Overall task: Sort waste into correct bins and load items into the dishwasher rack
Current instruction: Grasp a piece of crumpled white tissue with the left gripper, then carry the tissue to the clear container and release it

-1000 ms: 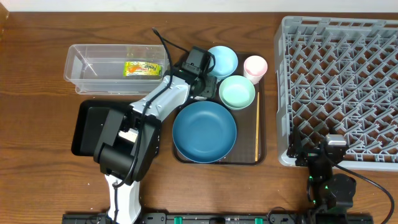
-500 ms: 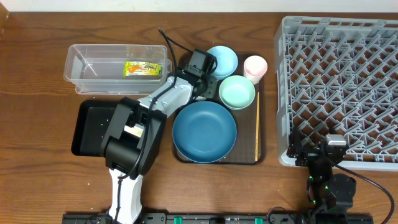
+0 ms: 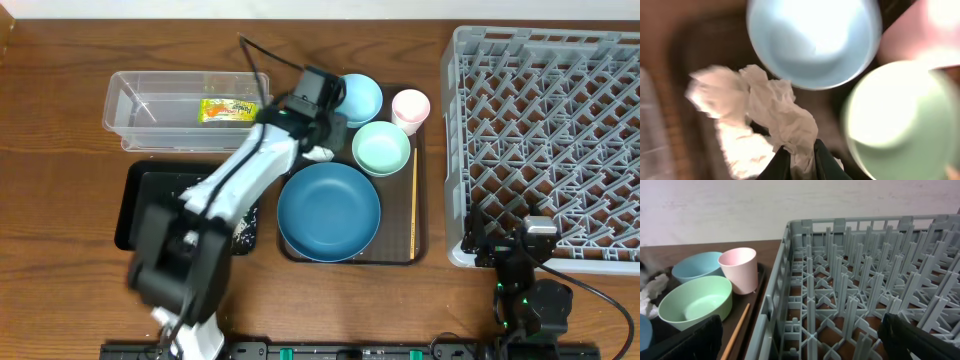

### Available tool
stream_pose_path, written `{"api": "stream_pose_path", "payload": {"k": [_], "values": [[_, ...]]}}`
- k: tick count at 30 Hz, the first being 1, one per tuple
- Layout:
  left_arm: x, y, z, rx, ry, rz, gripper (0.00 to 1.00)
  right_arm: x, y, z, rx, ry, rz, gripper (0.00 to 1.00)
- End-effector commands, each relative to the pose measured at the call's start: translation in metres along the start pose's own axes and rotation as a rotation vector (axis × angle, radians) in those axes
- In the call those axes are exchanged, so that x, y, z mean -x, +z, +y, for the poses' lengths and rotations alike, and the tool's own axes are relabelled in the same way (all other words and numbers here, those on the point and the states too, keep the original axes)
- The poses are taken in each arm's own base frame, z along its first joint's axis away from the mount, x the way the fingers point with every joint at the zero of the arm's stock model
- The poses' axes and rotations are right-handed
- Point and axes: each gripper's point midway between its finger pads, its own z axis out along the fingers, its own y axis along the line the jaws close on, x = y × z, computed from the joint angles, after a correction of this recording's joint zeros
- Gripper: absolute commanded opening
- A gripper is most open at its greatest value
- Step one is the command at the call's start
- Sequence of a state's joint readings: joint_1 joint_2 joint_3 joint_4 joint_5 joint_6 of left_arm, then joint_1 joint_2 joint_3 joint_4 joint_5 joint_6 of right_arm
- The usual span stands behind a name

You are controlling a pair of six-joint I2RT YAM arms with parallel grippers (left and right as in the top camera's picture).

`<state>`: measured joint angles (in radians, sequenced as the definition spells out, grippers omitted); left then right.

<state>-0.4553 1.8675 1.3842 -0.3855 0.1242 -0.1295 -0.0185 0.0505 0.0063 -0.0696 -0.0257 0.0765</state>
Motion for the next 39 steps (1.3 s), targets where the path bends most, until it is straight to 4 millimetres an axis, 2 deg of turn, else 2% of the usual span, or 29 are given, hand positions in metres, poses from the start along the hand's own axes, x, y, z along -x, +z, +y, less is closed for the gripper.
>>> {"api": "stream_pose_path", "payload": {"k": [1,5,8,13,18,19,21,22,24,27,30,34,39], "values": [[0.032,-0.056,0.000,0.020,0.006,-0.129,0.14,0.000,0.000,-0.003,-0.014,0.014,0.000,0.99],[0.059,-0.104,0.036,0.202,-0.028,-0.268,0.14,0.000,0.000,-0.003,-0.014,0.014,0.001,0.99],[0.071,-0.125,0.072,0.331,-0.078,-0.335,0.14,0.000,0.000,-0.003,-0.014,0.014,0.000,0.99],[0.078,-0.127,0.137,0.430,-0.179,-0.363,0.15,0.000,0.000,-0.003,-0.014,0.014,0.000,0.99],[0.076,-0.114,0.210,0.520,-0.299,-0.383,0.17,0.000,0.000,-0.003,-0.014,0.014,0.000,0.99],[0.074,-0.111,0.219,0.530,-0.311,-0.379,0.30,0.000,0.000,-0.003,-0.014,0.014,0.000,0.99],[0.066,-0.102,0.240,0.556,-0.342,-0.357,0.64,0.000,0.000,-0.003,-0.014,0.014,0.000,0.99],[0.062,-0.099,0.247,0.565,-0.352,-0.344,0.75,0.000,0.000,-0.003,-0.014,0.014,0.000,0.99],[0.050,-0.091,0.259,0.581,-0.369,-0.306,0.81,0.000,0.000,-0.003,-0.014,0.014,0.000,0.99],[0.036,-0.086,0.261,0.583,-0.378,-0.246,0.83,0.000,0.000,-0.003,-0.014,0.014,0.000,0.99],[0.030,-0.077,0.246,0.508,-0.382,-0.204,0.84,0.000,0.000,-0.003,-0.014,0.014,0.000,0.99],[0.027,-0.059,0.202,0.276,-0.363,-0.147,0.84,0.000,0.000,-0.003,-0.014,0.014,0.000,0.99],[0.030,-0.047,0.141,-0.004,-0.323,-0.111,0.80,0.000,0.000,-0.003,-0.014,0.014,0.000,0.99]]}}
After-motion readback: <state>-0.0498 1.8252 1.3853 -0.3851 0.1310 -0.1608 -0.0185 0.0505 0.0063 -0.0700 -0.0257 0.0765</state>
